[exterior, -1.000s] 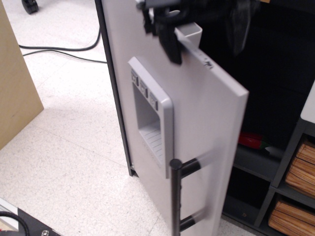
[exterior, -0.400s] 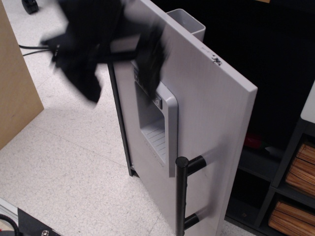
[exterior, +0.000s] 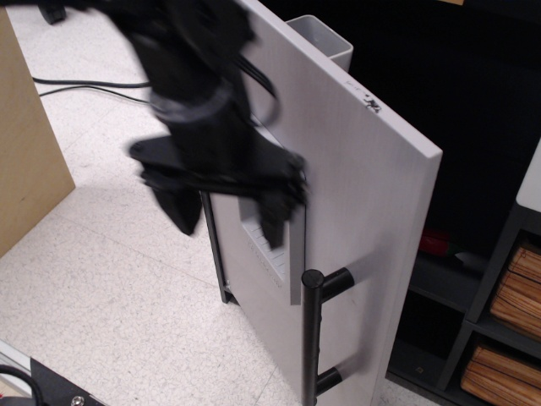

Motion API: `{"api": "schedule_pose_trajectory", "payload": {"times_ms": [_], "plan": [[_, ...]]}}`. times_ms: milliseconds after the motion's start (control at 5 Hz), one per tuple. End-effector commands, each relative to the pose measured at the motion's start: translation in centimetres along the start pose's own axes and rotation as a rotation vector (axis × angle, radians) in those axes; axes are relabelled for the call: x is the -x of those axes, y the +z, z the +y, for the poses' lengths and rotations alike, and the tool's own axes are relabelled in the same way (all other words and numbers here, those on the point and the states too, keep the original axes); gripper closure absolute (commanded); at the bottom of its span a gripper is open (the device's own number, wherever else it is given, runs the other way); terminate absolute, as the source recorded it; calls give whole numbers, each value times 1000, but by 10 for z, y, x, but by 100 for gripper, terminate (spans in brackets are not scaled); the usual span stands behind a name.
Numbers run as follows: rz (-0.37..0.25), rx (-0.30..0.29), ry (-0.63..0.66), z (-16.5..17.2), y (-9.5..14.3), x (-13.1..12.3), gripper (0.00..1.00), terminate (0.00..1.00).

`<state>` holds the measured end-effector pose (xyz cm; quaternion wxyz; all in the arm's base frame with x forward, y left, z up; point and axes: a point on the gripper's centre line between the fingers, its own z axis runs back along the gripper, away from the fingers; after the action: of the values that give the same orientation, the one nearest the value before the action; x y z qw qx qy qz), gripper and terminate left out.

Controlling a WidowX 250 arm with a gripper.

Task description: Close fridge

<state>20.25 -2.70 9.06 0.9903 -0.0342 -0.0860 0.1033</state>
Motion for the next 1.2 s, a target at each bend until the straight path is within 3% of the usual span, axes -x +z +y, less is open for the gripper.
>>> {"api": "schedule_pose_trajectory", "payload": {"times_ms": [0, 400, 600, 1000], "plan": [[-36, 59, 17, -22, -6, -62, 0, 0], [-84, 110, 10, -50, -23, -92, 0, 0], [-165, 138, -29, -59, -32, -102, 0, 0], [-221, 142, -25, -71, -40, -120, 0, 0]]}}
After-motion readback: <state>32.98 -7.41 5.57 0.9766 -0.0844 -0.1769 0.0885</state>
